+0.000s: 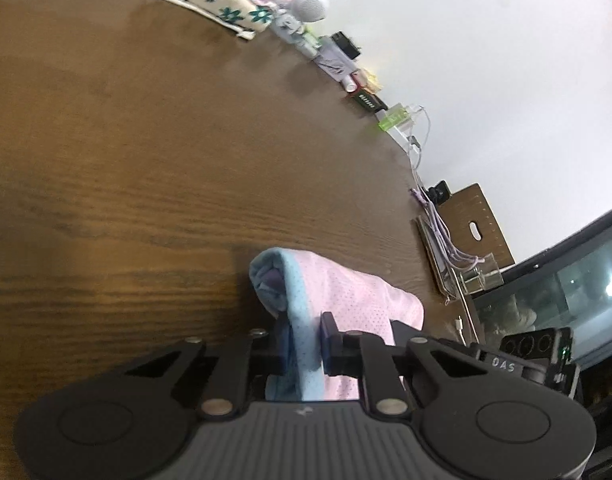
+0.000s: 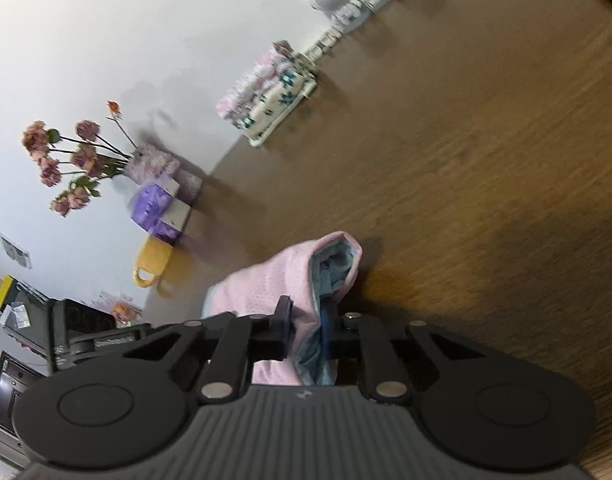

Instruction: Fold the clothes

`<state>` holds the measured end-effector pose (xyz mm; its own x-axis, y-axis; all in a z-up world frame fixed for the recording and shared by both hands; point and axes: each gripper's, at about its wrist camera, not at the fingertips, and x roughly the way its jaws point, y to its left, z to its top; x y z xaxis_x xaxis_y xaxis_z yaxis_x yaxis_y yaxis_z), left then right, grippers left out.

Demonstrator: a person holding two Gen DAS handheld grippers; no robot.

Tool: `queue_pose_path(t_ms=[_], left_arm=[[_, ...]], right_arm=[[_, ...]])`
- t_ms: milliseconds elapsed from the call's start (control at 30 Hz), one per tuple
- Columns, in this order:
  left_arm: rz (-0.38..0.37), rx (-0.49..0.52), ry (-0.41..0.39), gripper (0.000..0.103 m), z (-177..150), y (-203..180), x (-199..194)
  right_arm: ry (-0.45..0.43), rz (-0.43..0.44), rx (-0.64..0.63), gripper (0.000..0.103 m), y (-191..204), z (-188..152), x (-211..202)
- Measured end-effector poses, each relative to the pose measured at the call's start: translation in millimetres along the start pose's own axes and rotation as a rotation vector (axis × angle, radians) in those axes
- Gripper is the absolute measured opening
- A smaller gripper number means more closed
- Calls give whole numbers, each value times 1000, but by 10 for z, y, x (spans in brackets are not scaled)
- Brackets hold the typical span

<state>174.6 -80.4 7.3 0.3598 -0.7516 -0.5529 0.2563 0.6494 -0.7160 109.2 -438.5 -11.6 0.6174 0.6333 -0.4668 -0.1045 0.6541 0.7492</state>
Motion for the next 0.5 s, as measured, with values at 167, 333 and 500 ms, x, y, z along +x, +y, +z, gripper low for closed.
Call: queue_pose_path(t_ms=[167, 333, 500], left_arm=[[-4, 48, -27, 12, 58, -81, -42], [-5, 100, -90, 12, 293, -283, -296], [-5, 151, -155, 12, 534, -488, -558]], right_arm=[[-28, 5, -46, 13, 216, 129, -14], [-55, 18, -95, 13, 485, 325, -26], [-78, 26, -167, 13, 915, 668, -3]])
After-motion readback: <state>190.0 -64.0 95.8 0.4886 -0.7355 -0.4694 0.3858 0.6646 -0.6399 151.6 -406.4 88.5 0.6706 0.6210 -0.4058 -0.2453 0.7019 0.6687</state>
